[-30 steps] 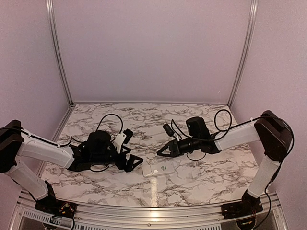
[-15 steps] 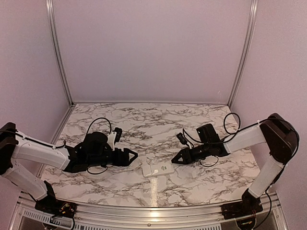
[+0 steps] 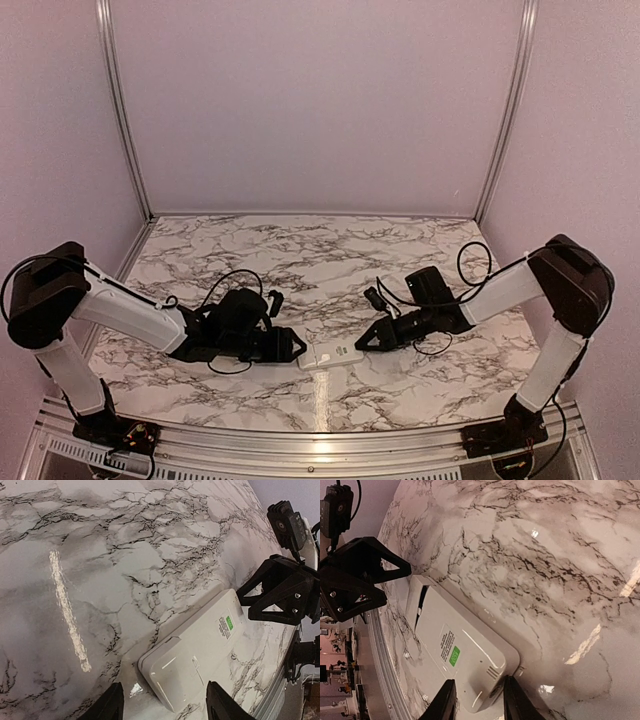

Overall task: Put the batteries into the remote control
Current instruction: Hold the remote control at the center of the board, then press the battery cover on the remote control.

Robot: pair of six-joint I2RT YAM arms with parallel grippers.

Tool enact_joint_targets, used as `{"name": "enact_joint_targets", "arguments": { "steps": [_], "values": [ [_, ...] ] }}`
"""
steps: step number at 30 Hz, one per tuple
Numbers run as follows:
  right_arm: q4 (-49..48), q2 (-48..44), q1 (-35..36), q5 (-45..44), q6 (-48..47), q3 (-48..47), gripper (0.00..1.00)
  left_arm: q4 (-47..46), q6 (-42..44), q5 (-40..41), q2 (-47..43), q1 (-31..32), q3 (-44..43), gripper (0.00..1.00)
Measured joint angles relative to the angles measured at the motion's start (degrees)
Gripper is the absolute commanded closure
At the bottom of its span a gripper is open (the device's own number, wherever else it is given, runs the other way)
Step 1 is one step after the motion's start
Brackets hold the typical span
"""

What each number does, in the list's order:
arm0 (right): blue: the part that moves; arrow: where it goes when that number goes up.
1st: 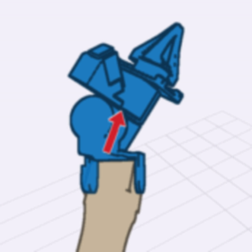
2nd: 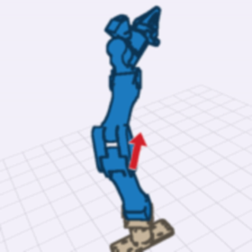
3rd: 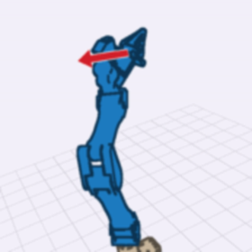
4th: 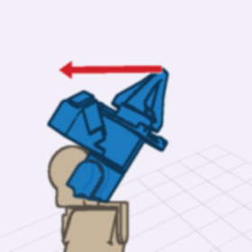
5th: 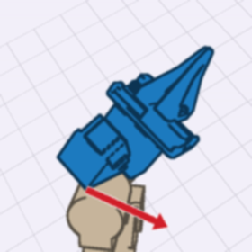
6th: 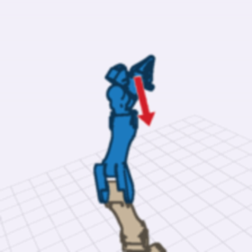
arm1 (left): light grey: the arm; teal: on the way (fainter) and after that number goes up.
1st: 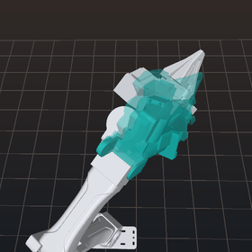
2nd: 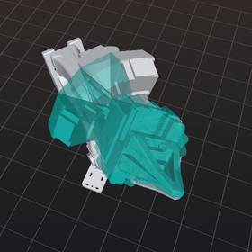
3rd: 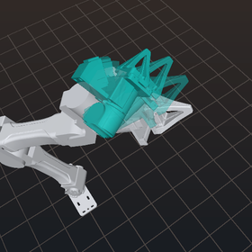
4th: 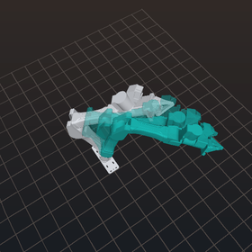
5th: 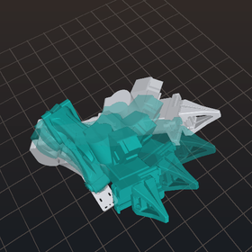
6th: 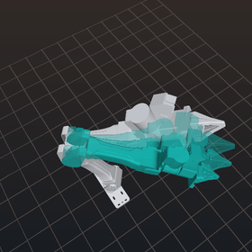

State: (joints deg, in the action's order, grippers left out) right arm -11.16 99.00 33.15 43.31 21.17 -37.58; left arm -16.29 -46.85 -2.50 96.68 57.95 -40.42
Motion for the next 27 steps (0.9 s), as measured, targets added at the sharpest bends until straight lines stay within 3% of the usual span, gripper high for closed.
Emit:
{"name": "enact_joint_targets", "arguments": {
  "steps": [19, 27],
  "values": [
    [-4.5, 0.4, 2.7, -1.0, 2.9, 2.3, 0.71, 11.6, -1.4, 2.5, 6.4, 1.5, -10.0, 0.51],
    [-4.5, 0.5, 2.9, -1.0, 2.8, 2.3, 0.71, 14.2, -0.6, 4.3, 7.0, 1.5, -11.4, 0.62]
  ]
}}
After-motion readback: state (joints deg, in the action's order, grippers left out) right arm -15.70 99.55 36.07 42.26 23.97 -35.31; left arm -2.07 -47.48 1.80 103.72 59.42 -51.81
